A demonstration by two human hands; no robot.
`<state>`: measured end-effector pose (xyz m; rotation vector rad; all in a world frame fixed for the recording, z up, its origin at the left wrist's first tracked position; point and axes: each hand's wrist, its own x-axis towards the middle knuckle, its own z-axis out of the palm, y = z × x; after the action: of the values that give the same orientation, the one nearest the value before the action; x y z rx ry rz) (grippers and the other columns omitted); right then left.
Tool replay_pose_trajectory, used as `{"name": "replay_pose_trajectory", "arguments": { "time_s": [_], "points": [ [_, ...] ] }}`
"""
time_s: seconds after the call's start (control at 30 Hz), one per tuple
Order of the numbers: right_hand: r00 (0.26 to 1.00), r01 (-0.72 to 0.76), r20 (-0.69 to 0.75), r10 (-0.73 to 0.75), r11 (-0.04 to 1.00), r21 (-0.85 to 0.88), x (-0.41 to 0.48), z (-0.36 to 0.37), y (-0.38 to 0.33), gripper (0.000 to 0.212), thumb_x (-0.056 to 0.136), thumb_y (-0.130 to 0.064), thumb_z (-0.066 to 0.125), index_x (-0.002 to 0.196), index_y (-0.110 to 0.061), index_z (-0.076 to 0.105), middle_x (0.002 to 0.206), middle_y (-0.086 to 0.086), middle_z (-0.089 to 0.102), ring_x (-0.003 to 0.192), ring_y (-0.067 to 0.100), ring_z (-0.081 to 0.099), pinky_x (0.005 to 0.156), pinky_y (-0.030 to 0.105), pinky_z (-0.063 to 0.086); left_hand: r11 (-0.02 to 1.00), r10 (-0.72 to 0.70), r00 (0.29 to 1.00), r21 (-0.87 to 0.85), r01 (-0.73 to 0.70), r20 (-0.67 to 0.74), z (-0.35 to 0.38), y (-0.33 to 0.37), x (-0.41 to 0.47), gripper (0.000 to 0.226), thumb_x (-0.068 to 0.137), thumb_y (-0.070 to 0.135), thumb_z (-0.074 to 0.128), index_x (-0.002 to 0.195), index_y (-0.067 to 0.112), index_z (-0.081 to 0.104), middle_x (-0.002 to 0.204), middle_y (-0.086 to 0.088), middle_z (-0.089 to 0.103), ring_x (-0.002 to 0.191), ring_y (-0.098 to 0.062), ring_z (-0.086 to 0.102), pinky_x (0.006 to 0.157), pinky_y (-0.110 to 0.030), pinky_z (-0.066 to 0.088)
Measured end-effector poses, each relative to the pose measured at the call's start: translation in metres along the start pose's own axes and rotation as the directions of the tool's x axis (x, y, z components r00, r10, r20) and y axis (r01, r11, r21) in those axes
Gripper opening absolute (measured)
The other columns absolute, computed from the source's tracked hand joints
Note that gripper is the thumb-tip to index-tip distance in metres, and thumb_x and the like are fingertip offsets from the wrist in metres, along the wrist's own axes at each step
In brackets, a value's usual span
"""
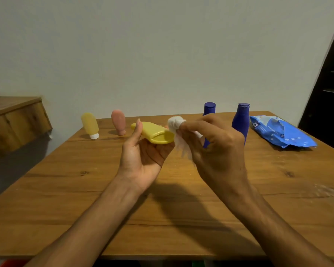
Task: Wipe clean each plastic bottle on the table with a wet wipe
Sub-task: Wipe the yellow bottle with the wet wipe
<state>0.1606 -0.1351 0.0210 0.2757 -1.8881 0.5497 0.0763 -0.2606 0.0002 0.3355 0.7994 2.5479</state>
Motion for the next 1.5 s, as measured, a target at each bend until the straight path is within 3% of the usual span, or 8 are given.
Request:
{"name": "replay_pose_trajectory", "arguments": {
  "time_s": [0.53,0.67,0.77,0.87,1.03,1.17,1.4,1.5],
  "points": [
    [0.984,0.135,0.113,-0.138,0.990,0.033,-0.005,0.008,-0.006,0.023,0.080,-0.019,0.062,0.095,-0.002,0.068,0.088,0.011,0.064,0.073,0.018,0.063,0.055,0.026,0.055,0.998,-0.047,0.998,0.042,0.046,0.031,0.001,-0.005,-0.005,0.045,0.097,0.048,0.048,0.101,0.005,0.063,0.079,-0.009,0.069,0.074,-0.019,0.070,0.064,-0.030,0.058],
    [0.992,0.073,0.103,-0.071,0.997,-0.015,0.000,-0.001,0.004,0.022,0.078,-0.017,0.066,0.095,-0.003,0.069,0.088,0.010,0.065,0.075,0.016,0.062,0.056,0.021,0.053,0.997,0.012,0.998,0.074,-0.016,0.062,-0.002,0.002,0.003,0.040,0.098,0.042,0.048,0.110,0.006,0.060,0.092,-0.012,0.070,0.085,-0.024,0.070,0.071,-0.037,0.060],
    [0.999,-0.033,0.027,0.033,0.999,0.020,0.008,-0.010,0.011,0.018,0.080,-0.016,0.068,0.096,-0.008,0.070,0.087,0.005,0.064,0.074,0.009,0.059,0.057,0.017,0.049,0.977,-0.002,0.994,0.210,-0.021,0.107,-0.005,0.010,0.008,0.041,0.092,0.038,0.052,0.119,0.008,0.058,0.100,-0.012,0.070,0.095,-0.026,0.068,0.090,-0.049,0.056],
    [0.996,-0.087,-0.015,0.089,0.991,0.099,0.012,-0.016,0.014,0.018,0.081,-0.018,0.068,0.098,-0.013,0.071,0.087,0.002,0.066,0.076,0.008,0.058,0.063,0.018,0.048,0.917,-0.033,0.987,0.399,-0.033,0.157,-0.011,0.014,0.009,0.044,0.093,0.030,0.055,0.131,0.008,0.052,0.106,-0.017,0.071,0.101,-0.029,0.068,0.102,-0.054,0.045],
    [0.995,-0.099,0.000,0.100,0.987,0.128,0.012,-0.012,0.012,0.016,0.080,-0.018,0.070,0.096,-0.015,0.072,0.086,0.001,0.067,0.075,0.008,0.059,0.063,0.017,0.048,0.729,-0.067,0.968,0.674,-0.117,0.241,-0.015,0.007,0.012,0.030,0.090,0.022,0.060,0.118,0.015,0.054,0.097,0.000,0.074,0.090,-0.015,0.071,0.074,-0.034,0.059],
    [0.989,-0.147,0.005,0.149,0.975,0.168,0.012,-0.010,0.016,0.014,0.081,-0.018,0.071,0.095,-0.017,0.072,0.085,-0.002,0.068,0.078,0.004,0.061,0.065,0.013,0.046,0.649,-0.075,0.959,0.743,-0.162,0.275,-0.016,0.003,0.010,0.036,0.083,0.021,0.059,0.118,0.016,0.055,0.104,0.002,0.073,0.106,-0.026,0.068,0.090,-0.040,0.057],
    [0.968,-0.252,0.032,0.250,0.949,0.190,0.015,-0.016,0.022,0.019,0.081,-0.020,0.071,0.100,-0.017,0.070,0.088,-0.011,0.066,0.083,-0.002,0.061,0.068,0.009,0.047,0.427,-0.037,0.934,0.851,-0.307,0.355,-0.016,0.005,0.009,0.040,0.092,0.025,0.060,0.130,0.019,0.051,0.122,0.000,0.069,0.118,-0.019,0.062,0.100,-0.037,0.051],
    [0.954,-0.301,0.062,0.294,0.929,0.213,0.017,-0.019,0.020,0.023,0.080,-0.021,0.071,0.102,-0.022,0.067,0.089,-0.013,0.065,0.084,0.000,0.062,0.070,0.012,0.050,0.400,-0.039,0.930,0.859,-0.320,0.365,-0.016,0.004,0.008,0.044,0.084,0.029,0.061,0.127,0.026,0.050,0.125,0.004,0.063,0.118,-0.008,0.059,0.098,-0.029,0.049]
  ]
}}
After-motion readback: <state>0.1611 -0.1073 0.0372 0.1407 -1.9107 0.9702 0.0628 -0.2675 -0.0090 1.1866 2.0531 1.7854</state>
